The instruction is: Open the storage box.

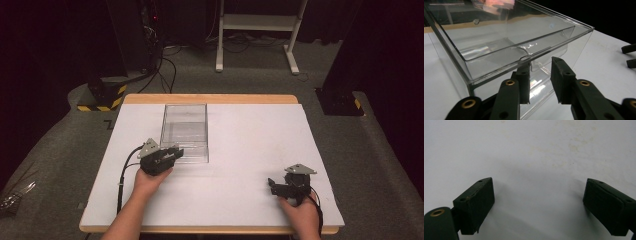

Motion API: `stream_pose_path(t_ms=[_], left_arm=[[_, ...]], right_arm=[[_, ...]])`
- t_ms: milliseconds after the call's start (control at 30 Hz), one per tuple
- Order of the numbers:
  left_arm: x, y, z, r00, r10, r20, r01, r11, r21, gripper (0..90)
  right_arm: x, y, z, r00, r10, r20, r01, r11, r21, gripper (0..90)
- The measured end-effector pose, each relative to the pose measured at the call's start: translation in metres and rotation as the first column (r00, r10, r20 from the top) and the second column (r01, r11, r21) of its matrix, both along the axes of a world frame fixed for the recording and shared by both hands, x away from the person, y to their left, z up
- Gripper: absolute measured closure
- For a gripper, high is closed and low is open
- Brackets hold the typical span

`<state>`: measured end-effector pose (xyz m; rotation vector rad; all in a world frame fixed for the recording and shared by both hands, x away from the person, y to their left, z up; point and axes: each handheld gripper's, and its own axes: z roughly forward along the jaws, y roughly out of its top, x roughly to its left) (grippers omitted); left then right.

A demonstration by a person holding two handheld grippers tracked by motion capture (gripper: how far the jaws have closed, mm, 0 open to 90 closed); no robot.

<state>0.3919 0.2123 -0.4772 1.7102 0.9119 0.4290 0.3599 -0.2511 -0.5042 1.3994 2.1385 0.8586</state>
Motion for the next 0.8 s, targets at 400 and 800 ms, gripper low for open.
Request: stream_pose_path(t_ms=[400,800], left_arm=[[0.0,0.006,-0.005,0.9986,-0.04,0.035,0.041,0.9989,-0.022,75.9],[-0.004,0.011,-0.007,0.9964,-0.07,0.047,0.072,0.9968,-0.035,78.3]], right_arm=[[0.0,0.0,0.0,1.0,0.0,0.001,0.0,1.0,0.0,10.4],[0.0,0.0,0.0,1.0,0.0,0.001,0.0,1.0,0.001,10.5]])
